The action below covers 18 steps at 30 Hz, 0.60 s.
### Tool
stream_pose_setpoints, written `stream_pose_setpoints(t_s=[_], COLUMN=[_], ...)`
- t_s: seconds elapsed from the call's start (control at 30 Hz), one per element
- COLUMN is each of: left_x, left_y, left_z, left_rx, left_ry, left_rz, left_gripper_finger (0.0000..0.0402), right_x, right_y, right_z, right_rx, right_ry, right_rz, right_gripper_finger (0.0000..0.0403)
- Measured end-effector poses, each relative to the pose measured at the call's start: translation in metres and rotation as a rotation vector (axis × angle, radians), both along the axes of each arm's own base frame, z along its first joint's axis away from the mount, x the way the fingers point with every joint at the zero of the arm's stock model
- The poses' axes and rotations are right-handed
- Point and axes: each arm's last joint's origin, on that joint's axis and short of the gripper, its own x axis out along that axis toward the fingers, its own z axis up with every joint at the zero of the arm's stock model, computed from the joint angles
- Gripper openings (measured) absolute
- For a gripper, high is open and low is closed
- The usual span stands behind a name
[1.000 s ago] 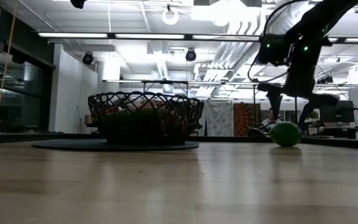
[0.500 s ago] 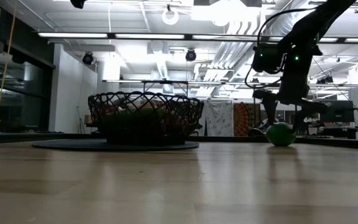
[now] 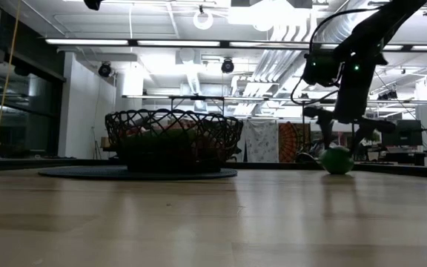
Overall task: Build produce basket
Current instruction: Put the green lemon into the black basket
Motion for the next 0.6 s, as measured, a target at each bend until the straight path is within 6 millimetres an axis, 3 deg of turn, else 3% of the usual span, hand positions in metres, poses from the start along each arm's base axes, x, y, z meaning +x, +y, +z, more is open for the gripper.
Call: stream_pose_setpoints(t_s=[0.13, 0.33, 0.43, 0.6], left_x=[0.000, 0.000, 0.000, 0.000], left_y=[0.000, 0.000, 0.000, 0.000], left_z=[0.000, 0.000, 0.000, 0.003], left_rx=[-0.001, -0.068, -0.134, -0.194], left_ry=[0.000, -0.028, -0.054, -0.106], left_rz=[0.000, 0.004, 0.009, 0.007], left_gripper_finger=[0.0273, 0.0273, 0.0273, 0.0273], right_x=[-0.004, -0.002, 0.003, 0.009], right_y=[0.003, 0.013, 0.029, 0.064], right_z=[0.019, 0.082, 0.117, 0.171], right_rx=[-0.078, -0.354, -0.522, -0.842], right_ry=[-0.020, -0.151, -0.311, -0.510], right_rz=[0.143, 0.584, 0.844, 1.131], right_gripper_finger=[0.0188, 0.0185, 0.0184, 0.0184])
